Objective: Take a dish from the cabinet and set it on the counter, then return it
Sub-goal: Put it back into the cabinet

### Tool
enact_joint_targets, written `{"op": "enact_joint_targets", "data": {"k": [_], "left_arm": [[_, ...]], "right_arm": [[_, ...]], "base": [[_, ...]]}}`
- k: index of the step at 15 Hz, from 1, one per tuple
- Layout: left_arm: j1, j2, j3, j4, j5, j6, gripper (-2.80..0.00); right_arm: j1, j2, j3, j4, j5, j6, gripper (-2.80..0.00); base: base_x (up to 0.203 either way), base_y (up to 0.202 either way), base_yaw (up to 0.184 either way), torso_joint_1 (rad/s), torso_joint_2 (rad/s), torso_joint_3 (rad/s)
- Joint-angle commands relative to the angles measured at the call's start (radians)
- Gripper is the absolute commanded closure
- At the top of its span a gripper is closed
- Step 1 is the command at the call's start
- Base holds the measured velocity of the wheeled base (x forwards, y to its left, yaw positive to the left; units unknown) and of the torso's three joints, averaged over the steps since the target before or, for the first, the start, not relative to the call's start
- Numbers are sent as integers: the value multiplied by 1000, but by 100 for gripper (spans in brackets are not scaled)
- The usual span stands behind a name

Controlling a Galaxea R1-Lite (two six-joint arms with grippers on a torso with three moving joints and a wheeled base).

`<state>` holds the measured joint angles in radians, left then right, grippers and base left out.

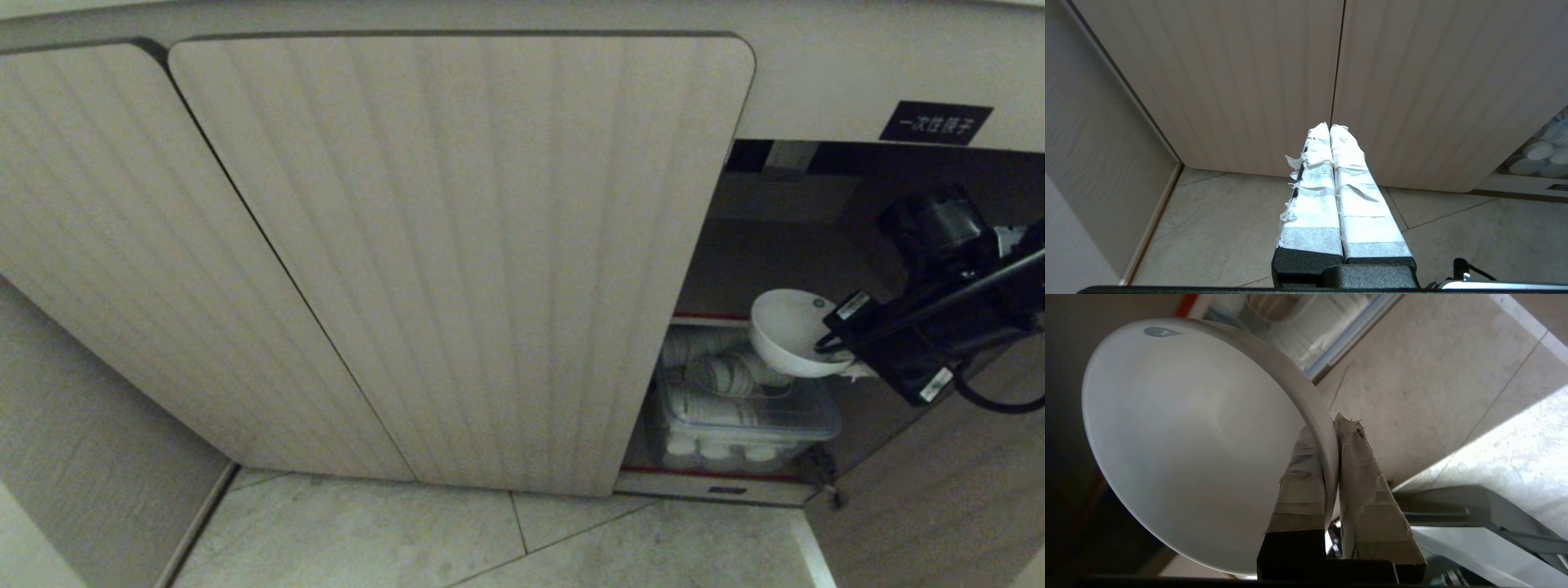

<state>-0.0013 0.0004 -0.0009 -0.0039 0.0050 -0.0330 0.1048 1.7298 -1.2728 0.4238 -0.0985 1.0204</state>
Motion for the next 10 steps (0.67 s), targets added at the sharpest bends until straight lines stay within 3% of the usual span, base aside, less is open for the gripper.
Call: {"op": "enact_joint_targets", "data": {"k": [1,10], "left_arm": [[0,0,1,-1,1,-1,0],[0,0,1,-1,0,-1,0]], "right_arm": [[-8,11,-21,4,-4,6,0],[-20,37,-66,6,-15,0,0]], "base": [[0,0,0,0,0,0],[0,0,0,0,0,0]]}}
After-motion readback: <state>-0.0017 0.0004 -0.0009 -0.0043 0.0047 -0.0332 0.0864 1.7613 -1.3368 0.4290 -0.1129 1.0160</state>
